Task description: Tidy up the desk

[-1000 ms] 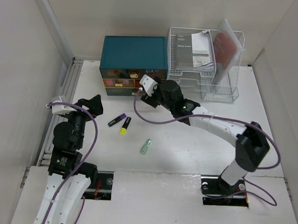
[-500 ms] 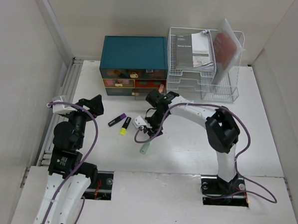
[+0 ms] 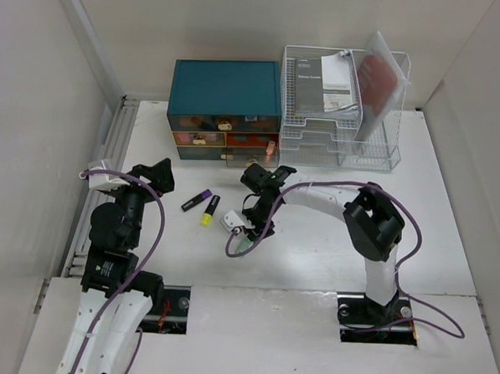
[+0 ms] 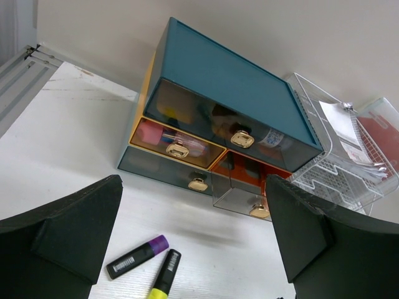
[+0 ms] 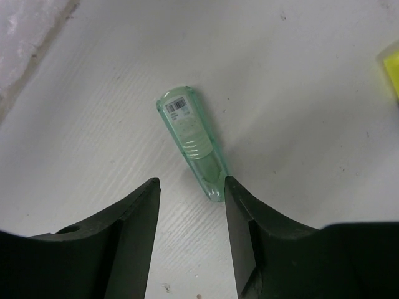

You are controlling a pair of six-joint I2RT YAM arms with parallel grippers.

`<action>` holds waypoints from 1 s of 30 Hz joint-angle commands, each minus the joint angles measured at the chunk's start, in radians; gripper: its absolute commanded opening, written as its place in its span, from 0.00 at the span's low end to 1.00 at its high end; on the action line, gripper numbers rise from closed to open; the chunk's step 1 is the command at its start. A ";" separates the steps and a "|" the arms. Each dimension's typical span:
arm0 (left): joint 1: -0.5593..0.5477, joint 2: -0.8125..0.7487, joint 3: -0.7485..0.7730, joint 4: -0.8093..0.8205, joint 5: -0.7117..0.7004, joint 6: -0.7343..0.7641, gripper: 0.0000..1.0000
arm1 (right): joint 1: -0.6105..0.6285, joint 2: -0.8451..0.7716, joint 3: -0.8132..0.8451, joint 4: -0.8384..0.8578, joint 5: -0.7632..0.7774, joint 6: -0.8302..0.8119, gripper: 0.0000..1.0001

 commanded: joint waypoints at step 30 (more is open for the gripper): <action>-0.004 -0.001 -0.001 0.050 0.006 0.017 0.98 | 0.118 0.042 -0.062 0.225 0.210 0.142 0.50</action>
